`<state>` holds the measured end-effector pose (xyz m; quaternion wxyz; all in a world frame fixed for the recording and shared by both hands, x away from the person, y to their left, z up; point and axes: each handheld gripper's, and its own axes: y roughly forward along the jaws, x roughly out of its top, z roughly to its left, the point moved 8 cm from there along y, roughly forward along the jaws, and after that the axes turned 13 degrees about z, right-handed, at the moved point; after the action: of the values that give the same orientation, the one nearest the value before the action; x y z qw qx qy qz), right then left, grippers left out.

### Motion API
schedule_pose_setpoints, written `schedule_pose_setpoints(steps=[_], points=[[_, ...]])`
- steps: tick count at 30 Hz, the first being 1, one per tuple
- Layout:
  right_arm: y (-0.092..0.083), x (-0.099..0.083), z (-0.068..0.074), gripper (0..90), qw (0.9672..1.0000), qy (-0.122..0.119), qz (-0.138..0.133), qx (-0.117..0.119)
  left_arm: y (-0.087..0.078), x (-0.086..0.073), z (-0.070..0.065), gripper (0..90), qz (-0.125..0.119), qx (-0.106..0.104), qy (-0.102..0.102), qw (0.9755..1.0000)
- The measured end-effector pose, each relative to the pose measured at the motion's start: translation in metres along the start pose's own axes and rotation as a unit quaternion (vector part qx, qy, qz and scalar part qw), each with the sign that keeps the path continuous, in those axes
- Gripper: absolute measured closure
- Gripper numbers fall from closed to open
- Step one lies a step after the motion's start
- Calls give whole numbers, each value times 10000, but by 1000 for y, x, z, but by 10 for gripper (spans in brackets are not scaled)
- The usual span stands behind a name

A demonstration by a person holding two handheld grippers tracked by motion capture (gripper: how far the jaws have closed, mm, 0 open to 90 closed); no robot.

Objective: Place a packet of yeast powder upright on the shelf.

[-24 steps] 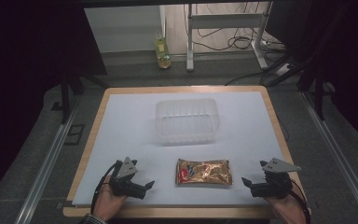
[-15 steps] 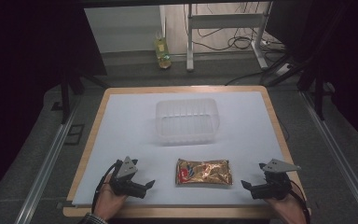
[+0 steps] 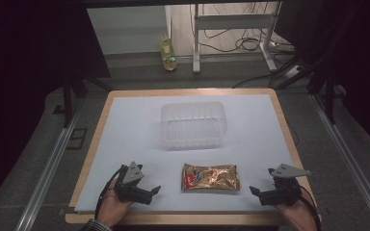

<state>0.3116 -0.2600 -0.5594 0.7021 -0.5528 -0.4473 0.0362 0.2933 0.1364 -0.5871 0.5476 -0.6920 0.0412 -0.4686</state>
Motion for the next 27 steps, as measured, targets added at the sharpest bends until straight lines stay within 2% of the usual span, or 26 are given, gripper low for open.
schedule_pose_setpoints(steps=[4,10,18,27], points=[[0,0,0,19,10000,-37,28,-22,-2,2,-4,4,-23,-92,25,10000],[-1,-3,-3,18,9999,-57,68,-113,-5,5,-5,44,-43,-66,15,10000],[-2,-4,-4,12,10000,-38,48,-73,-10,11,-9,170,-186,-82,-10,9998],[0,-4,-3,9,10000,-40,79,-10,-12,19,-13,289,-268,-258,134,9992]])
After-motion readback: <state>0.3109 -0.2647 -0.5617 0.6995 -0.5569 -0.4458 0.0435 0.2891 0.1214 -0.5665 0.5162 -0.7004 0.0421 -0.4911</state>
